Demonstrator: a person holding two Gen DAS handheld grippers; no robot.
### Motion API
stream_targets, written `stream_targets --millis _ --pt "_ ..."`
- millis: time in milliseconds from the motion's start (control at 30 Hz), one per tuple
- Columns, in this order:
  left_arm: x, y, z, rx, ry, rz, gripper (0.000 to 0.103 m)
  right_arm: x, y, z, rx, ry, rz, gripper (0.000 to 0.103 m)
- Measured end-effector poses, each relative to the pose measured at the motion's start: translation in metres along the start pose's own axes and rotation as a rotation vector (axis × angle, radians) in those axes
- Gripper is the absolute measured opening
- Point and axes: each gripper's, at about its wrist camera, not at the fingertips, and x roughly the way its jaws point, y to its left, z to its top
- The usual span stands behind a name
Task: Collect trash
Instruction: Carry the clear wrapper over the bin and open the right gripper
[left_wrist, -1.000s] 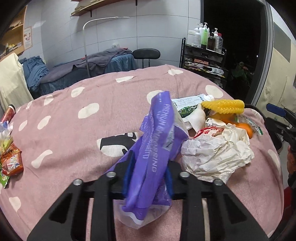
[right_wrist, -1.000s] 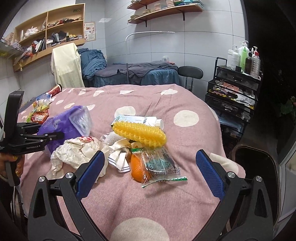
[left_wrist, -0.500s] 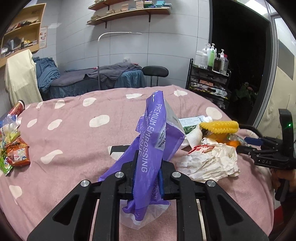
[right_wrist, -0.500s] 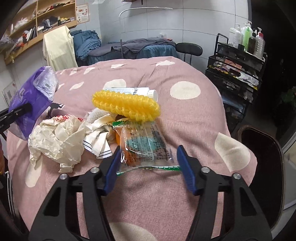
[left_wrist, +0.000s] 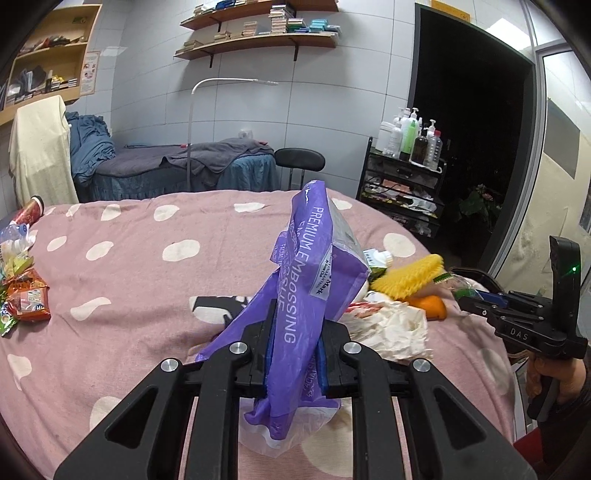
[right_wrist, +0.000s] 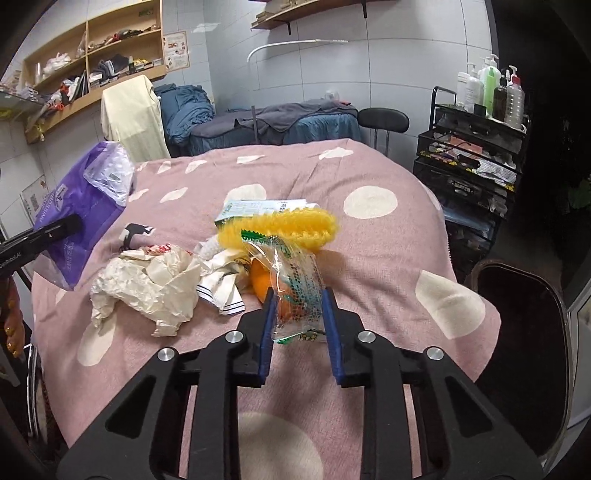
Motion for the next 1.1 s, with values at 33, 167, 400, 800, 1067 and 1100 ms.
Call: stream_targets --millis 33,167,400,800,1067,1100 --pt "-0.001 -0.003 0.000 0.002 -0.005 -0.009 0.017 -0.003 -0.001 0.000 0.005 -0.007 0.003 0.022" --pt "-0.006 -0.019 0.003 0.016 -0.028 -0.046 0.017 -0.017 -0.002 -0.005 0.022 -0.032 0.007 0.022" --pt "-0.013 -0.055 0.012 0.050 -0.072 -0.130 0.017 -0.043 -0.015 -0.012 0.076 -0.081 -0.006 0.022" --pt "-0.001 -0.119 0.024 0.119 -0.099 -0.300 0.017 -0.087 -0.058 -0.026 0.164 -0.152 -0.116 0.022" --pt "0.020 -0.155 0.024 0.139 -0.062 -0.386 0.017 -0.098 -0.109 -0.043 0.269 -0.141 -0.235 0.022" --pt "0.023 -0.160 0.024 0.144 -0.056 -0.395 0.017 -0.098 -0.115 -0.045 0.282 -0.137 -0.249 0.022"
